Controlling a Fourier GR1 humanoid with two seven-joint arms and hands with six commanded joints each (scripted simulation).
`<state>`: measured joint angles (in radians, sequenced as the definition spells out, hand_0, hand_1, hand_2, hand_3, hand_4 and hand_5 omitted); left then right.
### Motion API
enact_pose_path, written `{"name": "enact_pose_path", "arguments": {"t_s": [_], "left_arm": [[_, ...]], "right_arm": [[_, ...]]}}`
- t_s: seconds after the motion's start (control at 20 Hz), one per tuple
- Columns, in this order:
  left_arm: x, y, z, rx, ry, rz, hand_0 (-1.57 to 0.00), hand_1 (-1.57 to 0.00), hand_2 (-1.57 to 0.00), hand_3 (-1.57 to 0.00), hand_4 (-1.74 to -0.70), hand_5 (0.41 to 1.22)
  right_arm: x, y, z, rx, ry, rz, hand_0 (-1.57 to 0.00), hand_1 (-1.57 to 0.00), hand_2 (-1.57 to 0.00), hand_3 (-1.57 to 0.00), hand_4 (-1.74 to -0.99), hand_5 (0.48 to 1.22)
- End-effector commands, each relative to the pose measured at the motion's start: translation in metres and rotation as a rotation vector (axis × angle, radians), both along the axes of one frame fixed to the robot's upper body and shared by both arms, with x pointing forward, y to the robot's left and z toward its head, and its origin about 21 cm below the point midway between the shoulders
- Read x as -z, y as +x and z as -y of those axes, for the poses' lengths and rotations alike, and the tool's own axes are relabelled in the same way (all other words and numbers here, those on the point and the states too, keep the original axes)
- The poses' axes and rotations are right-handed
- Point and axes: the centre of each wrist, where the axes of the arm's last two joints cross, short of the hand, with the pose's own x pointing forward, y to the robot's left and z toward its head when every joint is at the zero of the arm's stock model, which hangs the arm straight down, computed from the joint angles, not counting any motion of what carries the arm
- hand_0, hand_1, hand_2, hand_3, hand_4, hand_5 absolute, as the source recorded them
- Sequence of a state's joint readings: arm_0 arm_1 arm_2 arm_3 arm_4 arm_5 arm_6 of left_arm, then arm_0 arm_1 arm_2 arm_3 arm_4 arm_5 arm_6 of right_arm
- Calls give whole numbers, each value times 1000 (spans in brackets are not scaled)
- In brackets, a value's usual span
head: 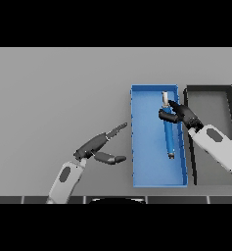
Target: Pick up the blue pipe and place it into the blue bin.
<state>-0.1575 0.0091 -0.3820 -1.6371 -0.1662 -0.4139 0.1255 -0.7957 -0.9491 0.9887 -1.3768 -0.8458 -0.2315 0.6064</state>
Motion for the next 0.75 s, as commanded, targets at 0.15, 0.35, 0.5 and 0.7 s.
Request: {"name": "enact_pose_path", "arguments": {"t_s": [0.15,0.35,0.5,0.7], "left_arm": [[3,1,-3,-2,1,1,1,1,1,1,-887,429],[4,1,0,-1,5,2,1,1,1,1,-887,431],[1,3,3,-1,-3,7,1,1,1,1,-885,431],[-10,6,1,-6,-4,10,1,1,1,1,-885,431]], "right_arm": [[6,-2,-4,-29,-45,-1,-32,-29,-29,-17,-1038,734],[8,-1,-2,-36,-66,-1,-13,-11,-11,-6,-1022,672],[6,1,0,-47,-63,-1,-6,-5,-5,-3,-1022,661],[5,1,-3,-51,-58,-12,-6,-5,-5,-3,-1022,643]]}}
